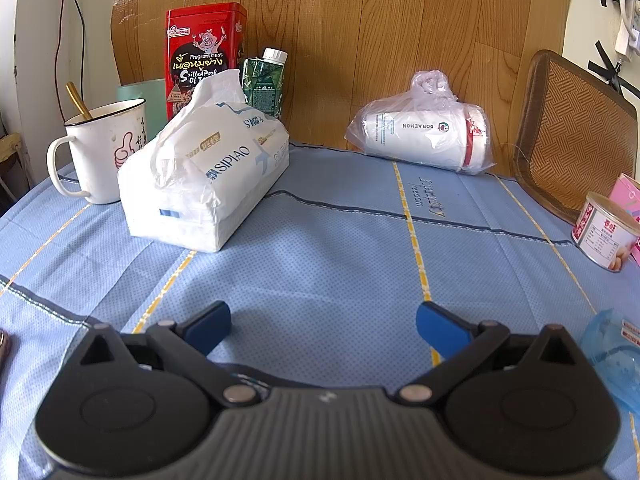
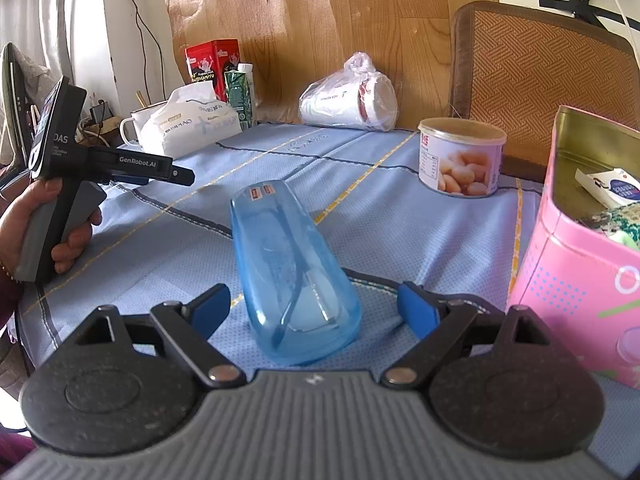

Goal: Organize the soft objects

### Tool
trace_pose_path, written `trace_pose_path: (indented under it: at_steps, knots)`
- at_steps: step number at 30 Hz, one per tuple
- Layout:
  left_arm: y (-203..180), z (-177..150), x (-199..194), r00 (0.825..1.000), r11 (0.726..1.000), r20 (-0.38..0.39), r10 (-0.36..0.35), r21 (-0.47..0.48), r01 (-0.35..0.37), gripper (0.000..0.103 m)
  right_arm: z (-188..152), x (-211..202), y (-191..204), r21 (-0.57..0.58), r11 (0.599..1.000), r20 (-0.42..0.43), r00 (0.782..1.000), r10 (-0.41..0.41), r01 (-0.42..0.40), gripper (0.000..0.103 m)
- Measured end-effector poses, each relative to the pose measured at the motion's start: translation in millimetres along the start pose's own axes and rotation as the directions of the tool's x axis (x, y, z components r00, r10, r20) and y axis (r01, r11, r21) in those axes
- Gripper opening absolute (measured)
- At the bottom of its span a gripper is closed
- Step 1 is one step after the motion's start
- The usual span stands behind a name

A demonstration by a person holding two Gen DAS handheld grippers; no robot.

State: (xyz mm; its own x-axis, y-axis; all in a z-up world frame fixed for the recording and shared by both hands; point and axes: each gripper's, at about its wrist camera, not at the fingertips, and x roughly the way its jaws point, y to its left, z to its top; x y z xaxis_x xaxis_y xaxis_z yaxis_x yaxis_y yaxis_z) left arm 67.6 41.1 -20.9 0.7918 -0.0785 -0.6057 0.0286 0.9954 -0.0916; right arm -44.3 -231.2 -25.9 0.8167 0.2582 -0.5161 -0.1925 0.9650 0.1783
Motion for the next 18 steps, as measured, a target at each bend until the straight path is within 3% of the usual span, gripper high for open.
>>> trace_pose_path:
  at_steps: [18]
  knots:
    - [0.3,0.2,0.7,1.000,1.000,0.000,0.001,0.001,-0.001,0.103,-0.8,-0.5,-1.8,0.009,1.000,0.003,1.000,0.014,-0.014,0.095]
